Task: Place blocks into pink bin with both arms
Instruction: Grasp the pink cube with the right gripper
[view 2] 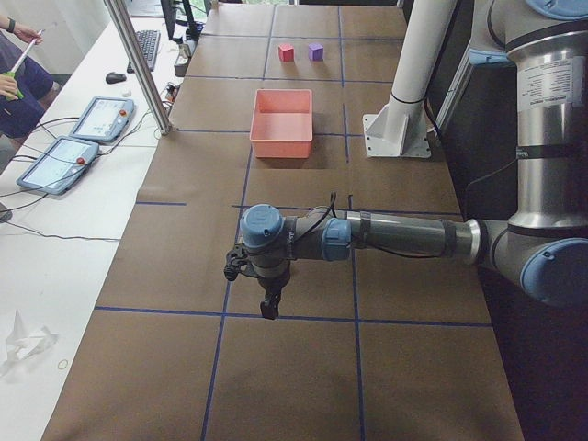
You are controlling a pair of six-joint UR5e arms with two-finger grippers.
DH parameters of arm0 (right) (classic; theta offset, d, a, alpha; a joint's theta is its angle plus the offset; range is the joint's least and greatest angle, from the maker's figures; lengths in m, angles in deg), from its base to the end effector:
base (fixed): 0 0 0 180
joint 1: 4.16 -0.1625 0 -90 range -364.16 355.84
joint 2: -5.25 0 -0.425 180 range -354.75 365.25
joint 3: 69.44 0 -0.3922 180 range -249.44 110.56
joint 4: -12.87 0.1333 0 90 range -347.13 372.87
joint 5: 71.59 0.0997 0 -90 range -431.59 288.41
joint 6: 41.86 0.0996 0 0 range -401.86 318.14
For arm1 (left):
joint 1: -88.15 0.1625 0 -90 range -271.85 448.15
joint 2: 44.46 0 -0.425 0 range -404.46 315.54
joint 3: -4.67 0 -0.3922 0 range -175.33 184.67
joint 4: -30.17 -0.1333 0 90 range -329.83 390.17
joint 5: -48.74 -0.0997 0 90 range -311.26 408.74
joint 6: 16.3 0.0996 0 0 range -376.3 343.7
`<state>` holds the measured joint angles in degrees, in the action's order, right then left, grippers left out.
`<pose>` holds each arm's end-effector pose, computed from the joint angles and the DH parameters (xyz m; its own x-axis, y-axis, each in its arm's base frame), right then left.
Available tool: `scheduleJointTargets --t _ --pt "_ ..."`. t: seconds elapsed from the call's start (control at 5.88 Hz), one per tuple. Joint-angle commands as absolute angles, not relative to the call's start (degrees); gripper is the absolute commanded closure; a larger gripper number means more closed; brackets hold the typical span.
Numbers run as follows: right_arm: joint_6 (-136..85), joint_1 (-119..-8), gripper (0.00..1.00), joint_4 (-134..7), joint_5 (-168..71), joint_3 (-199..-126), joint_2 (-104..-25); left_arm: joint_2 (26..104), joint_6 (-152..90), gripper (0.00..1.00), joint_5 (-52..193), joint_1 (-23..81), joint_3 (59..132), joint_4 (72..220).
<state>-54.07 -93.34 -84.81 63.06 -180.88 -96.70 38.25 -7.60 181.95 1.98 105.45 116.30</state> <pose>0.0576 -0.4016 0.5813 0.6919 -0.2430 0.6799 0.1644 0.9699 0.1794 -0.0358 -0.4401 0.6334 0.7091 0.1946 -0.6778 -0.1761 0.9796 0.0970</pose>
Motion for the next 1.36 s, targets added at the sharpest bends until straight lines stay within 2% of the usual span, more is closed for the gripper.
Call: scheduleJointTargets --t 0.0,0.34,0.51,0.85,1.19 --pt "-53.9 -92.0 0.00 -84.9 63.1 -180.8 -93.4 38.3 -7.5 0.00 182.0 2.0 106.3 116.2" --pt "-53.7 -82.7 0.00 -84.0 62.6 -177.0 -85.7 38.2 -7.5 0.00 182.0 2.0 106.2 116.3" --pt "-49.4 -77.6 0.00 -78.7 62.3 -171.0 -80.9 38.2 -7.5 0.00 182.0 2.0 106.3 116.3" --pt "-37.4 -69.7 0.00 -65.0 59.8 -163.6 -80.7 38.2 -7.5 0.00 182.0 2.0 106.5 116.5" --pt "-35.4 -67.7 0.00 -64.7 59.5 -161.5 -81.1 38.2 -7.5 0.00 182.0 2.0 106.7 116.7"
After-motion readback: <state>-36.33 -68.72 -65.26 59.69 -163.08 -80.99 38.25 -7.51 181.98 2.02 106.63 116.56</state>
